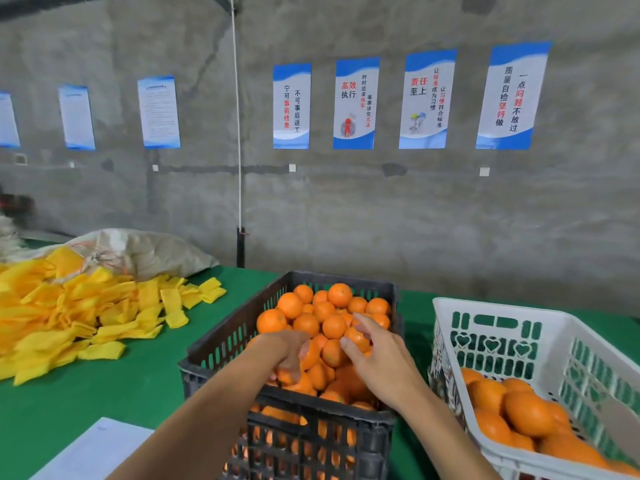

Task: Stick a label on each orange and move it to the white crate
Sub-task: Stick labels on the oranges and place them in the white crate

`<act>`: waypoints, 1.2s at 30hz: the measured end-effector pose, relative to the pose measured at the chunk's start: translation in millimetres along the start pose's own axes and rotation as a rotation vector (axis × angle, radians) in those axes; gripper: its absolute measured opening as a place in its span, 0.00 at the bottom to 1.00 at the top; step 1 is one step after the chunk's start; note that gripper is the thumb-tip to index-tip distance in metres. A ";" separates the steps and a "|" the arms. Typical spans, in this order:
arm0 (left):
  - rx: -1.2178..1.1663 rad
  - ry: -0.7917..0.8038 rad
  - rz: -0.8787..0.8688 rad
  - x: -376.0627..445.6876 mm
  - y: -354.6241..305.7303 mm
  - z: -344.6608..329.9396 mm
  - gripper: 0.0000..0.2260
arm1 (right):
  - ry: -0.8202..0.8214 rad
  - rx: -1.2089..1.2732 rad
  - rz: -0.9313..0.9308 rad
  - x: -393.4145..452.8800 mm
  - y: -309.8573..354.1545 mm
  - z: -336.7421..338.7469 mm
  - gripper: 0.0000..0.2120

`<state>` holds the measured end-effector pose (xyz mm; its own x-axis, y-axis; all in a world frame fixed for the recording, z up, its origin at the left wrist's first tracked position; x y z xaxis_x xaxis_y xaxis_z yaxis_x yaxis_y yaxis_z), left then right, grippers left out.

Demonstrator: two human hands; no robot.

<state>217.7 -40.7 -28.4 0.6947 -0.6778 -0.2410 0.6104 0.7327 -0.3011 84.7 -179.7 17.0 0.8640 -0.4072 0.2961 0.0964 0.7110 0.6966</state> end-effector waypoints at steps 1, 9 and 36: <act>0.038 -0.094 -0.043 1.0 0.6 6.2 0.20 | -0.005 0.001 0.001 -1.4 0.4 1.2 0.29; -0.437 -0.832 -0.701 -102.2 -108.5 27.7 0.26 | -0.113 0.318 0.107 -56.5 15.1 43.3 0.25; -0.315 -0.489 -0.600 -92.4 -116.4 -297.4 0.28 | 0.371 -0.036 -0.005 -288.1 -187.8 -62.6 0.20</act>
<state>-30.7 -81.9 -245.5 0.4166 -0.7907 0.4487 0.8450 0.1547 -0.5119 -151.4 -160.0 -240.0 0.9831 -0.1803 0.0313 0.1128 0.7316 0.6723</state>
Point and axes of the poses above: each hand's wrist, its own x-axis towards the middle knuckle, its own z-axis out of the back of the hand, y = z × x, the point moved 9 cm from there along x, towards the middle knuckle, and after that the axes turned 13 degrees about -z, right-handed, at the moved point
